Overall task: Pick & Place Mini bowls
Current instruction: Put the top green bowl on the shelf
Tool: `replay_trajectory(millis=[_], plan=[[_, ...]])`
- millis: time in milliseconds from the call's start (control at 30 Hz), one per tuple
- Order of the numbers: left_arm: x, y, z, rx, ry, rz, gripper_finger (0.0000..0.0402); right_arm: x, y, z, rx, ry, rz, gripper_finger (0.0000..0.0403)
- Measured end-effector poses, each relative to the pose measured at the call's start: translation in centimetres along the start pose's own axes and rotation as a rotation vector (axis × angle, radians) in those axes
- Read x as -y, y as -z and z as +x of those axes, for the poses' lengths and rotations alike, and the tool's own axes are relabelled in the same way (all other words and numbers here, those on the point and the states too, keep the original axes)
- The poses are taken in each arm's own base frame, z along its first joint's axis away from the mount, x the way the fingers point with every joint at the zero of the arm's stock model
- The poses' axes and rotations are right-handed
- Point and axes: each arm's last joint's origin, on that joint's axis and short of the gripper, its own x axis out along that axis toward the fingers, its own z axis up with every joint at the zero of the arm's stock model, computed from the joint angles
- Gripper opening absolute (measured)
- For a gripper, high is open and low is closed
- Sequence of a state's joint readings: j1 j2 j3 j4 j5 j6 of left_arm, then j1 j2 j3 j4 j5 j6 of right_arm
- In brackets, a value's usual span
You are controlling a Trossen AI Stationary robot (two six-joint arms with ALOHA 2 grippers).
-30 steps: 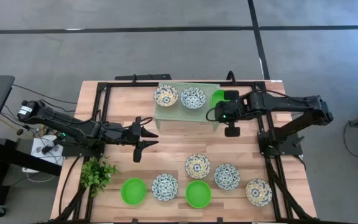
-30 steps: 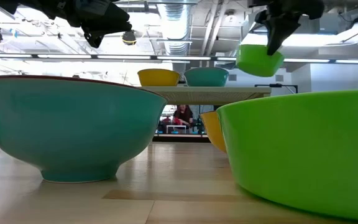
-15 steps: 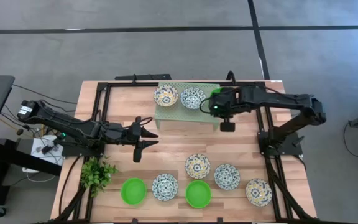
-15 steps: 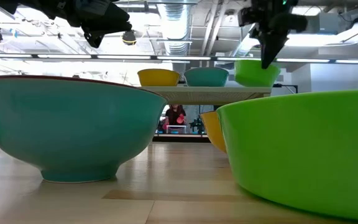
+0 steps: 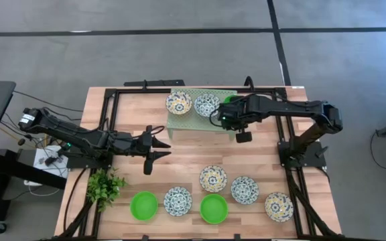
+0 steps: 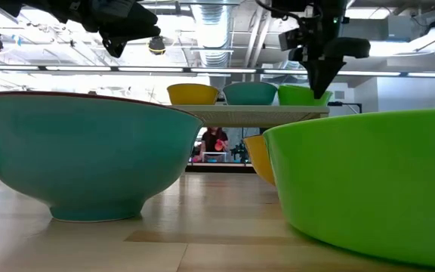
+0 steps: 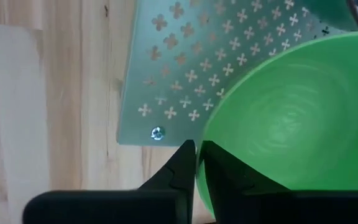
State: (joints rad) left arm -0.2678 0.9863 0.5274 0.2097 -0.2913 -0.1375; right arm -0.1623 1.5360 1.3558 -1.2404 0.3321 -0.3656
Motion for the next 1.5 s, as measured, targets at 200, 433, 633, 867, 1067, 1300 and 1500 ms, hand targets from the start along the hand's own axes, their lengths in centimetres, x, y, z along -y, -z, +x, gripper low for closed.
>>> replay_trajectory(millis=[200,433,633,867,1067,1300,1500], plan=[[0.0,0.0,0.0,0.001,0.000,0.002,0.0115,0.2,-0.2,0.0,0.018,0.013,-0.025,0.0049],[0.0,0.0,0.0,0.001,0.000,0.002,0.0115,0.7,-0.4,-0.9,0.042,0.028,-0.015,0.0052],[0.0,0.0,0.0,0.001,0.000,0.002,0.0115,1.2,-0.6,-1.3,0.067,0.040,-0.014,0.0045],[0.0,0.0,0.0,0.001,0.000,0.002,0.0115,1.6,-0.8,-0.6,0.078,-0.011,-0.019,0.0012],[0.0,0.0,0.0,0.001,0.000,0.002,0.0115,1.8,-1.3,-0.2,0.101,-0.014,-0.045,0.0011],[0.0,0.0,0.0,0.001,0.000,0.002,0.0115,1.9,-1.0,-0.4,0.098,-0.023,-0.003,0.0009],[0.0,0.0,0.0,0.001,0.000,0.002,0.0115,1.9,-0.9,-0.3,0.091,-0.031,0.011,0.0030]])
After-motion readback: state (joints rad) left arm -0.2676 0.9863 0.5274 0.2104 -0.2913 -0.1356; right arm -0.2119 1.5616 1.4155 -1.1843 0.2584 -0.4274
